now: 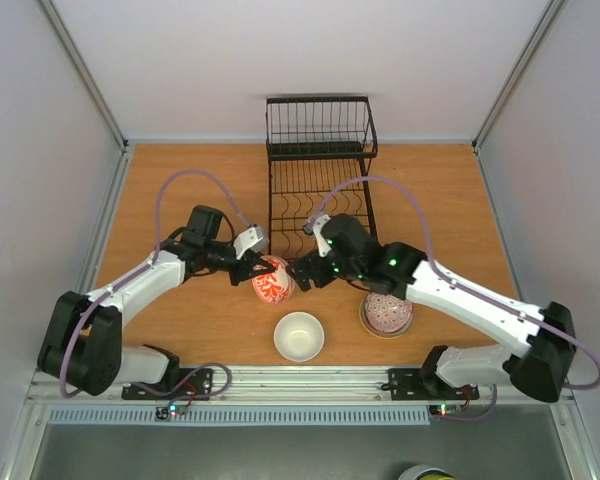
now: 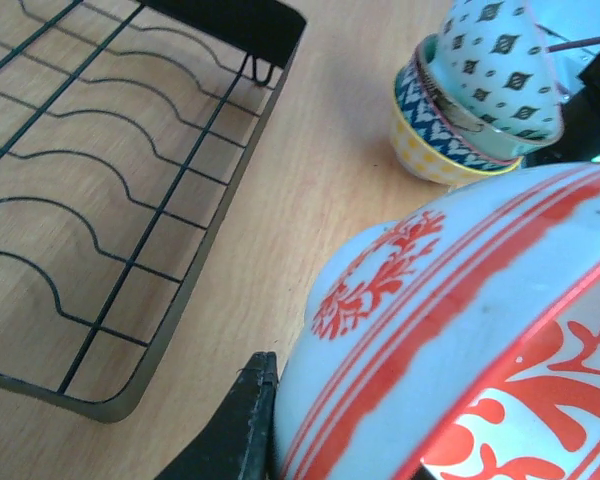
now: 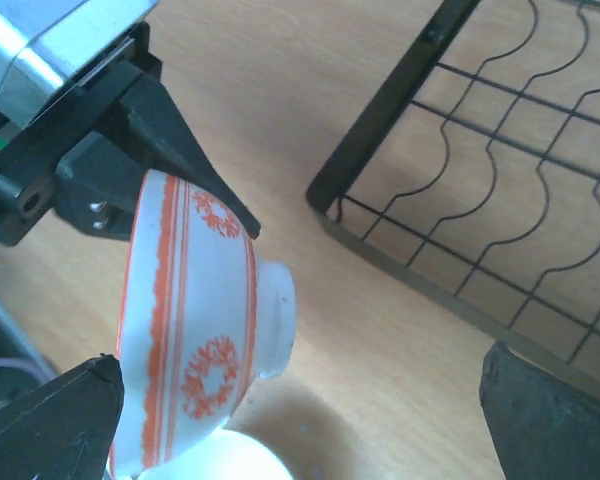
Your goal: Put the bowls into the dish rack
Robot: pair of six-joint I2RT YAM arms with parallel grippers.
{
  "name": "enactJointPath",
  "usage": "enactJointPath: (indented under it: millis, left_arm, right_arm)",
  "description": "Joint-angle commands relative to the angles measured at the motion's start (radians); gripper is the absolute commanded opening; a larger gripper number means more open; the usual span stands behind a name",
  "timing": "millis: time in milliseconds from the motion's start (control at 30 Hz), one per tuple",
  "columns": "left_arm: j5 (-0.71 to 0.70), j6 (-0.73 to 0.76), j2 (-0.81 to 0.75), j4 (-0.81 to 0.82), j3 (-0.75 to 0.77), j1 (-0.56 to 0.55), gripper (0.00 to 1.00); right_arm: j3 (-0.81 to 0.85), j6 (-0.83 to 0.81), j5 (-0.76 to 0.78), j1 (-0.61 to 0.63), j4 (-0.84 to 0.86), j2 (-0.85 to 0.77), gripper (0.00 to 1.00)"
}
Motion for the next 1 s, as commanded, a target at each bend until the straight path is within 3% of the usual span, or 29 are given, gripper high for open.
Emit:
enactJointPath:
  millis: [0, 200, 733, 800, 967]
  left_arm:
    - [0.169, 0.049, -0.056, 0.116, -0.026, 0.023, 0.00]
    - [0.310, 0.050, 0.003, 0.089, 0.010, 0.075, 0.01]
    - [0.475, 0.117, 0.015, 0.003, 0.028, 0.122, 0.01]
    - [0.474, 0.125, 0.013, -0.002, 0.029, 0.121, 0.00]
    - [0.472, 0.133, 0.007, -0.016, 0.027, 0.121, 0.00]
  right_arm:
    - [-0.111, 0.071, -0.303, -0.037, 0.194, -0.091, 0.99]
    - [-0.204, 0.153, -0.486, -0.037, 0.365, -0.083, 0.99]
    - [-0.259, 0.229, -0.572, -0.037, 0.564, -0.016, 0.99]
    - [-0.257, 0.236, -0.578, -0.037, 0.576, -0.008, 0.91]
    - [-0.247, 0.236, -0.558, -0.037, 0.568, -0.001, 0.41]
